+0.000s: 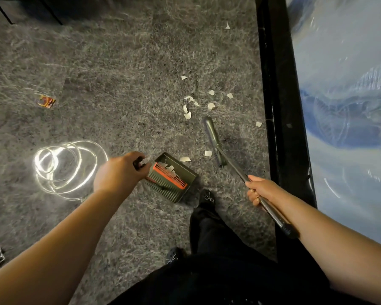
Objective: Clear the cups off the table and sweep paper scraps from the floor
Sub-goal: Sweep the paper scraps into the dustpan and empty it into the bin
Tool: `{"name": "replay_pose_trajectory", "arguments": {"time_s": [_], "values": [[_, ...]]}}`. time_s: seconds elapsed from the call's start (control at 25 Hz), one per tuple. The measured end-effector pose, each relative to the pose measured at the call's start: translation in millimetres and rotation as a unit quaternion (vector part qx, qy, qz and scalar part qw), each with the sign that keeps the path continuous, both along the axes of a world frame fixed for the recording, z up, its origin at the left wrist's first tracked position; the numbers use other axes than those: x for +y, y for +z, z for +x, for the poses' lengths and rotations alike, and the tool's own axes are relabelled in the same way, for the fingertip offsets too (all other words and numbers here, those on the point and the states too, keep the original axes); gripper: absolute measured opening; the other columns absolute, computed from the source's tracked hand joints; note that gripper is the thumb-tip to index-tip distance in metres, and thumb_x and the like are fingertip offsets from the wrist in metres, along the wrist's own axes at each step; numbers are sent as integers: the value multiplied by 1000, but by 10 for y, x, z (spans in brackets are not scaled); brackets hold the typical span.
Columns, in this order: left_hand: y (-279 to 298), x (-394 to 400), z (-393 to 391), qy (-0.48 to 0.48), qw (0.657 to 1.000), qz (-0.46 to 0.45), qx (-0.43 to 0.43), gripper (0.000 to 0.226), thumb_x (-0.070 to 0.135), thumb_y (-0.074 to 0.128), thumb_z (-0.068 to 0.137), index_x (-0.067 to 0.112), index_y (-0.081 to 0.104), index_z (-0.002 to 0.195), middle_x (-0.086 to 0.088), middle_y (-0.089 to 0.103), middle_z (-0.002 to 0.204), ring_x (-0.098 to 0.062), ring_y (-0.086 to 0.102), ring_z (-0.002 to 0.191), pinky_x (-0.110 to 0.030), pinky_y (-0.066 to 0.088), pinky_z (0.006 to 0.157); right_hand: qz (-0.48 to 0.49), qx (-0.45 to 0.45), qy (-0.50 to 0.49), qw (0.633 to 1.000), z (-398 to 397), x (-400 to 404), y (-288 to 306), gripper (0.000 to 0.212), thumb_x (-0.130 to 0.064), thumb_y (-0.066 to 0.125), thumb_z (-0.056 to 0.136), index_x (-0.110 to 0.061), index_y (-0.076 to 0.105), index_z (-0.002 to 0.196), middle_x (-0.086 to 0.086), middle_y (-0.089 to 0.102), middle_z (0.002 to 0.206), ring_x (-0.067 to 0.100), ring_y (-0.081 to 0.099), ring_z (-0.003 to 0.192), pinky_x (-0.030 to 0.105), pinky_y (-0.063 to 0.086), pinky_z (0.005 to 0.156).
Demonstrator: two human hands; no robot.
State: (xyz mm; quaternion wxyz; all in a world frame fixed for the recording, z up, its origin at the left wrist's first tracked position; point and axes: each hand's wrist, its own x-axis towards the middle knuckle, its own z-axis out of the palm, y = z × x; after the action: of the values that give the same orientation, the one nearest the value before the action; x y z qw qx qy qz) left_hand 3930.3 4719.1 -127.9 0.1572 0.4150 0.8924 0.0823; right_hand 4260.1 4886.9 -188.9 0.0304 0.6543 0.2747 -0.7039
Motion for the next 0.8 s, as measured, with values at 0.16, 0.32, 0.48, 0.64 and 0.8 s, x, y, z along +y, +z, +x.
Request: {"name": "replay_pose_trajectory", "arguments": {"time_s": [0.16,0.32,0.48,0.64,0.8], "values": [[-2,635,101,9,999,8,-30,36,57,62,80,36,66,109,5,70,81,-19,63,68,-31,56,62,-10,-8,7,1000,-70,593,-69,56,-7,39,102,-22,19,151,3,34,61,3,33,31,13,28,32],[-8,1246,208,-18,1000,-6,-9,32,56,61,82,36,65,106,4,69,77,-19,58,61,-28,52,55,-18,-14,14,1000,-84,1076,-147,57,-8,40,101,-24,18,151,2,36,59,4,34,31,14,29,32],[90,1583,5,-45,999,-10,-8,32,59,61,81,38,66,103,6,67,72,-18,61,61,-27,53,51,-25,-23,18,999,-172,1453,-290,54,-8,38,102,-25,22,150,0,36,52,3,33,31,14,28,32],[162,1798,-124,-108,993,-38,1,23,53,62,82,38,66,99,9,66,71,-16,60,61,-22,46,49,-27,-18,39,999,-369,1627,-480,41,-9,34,103,-19,37,143,1,32,59,2,32,31,14,27,31],[140,1964,-233,-119,993,-25,6,20,51,64,81,38,66,96,9,63,66,-18,60,59,-27,51,49,-72,-18,33,997,-699,1670,-766,42,-5,33,102,-18,34,142,2,32,58,3,32,29,13,27,31]]}}
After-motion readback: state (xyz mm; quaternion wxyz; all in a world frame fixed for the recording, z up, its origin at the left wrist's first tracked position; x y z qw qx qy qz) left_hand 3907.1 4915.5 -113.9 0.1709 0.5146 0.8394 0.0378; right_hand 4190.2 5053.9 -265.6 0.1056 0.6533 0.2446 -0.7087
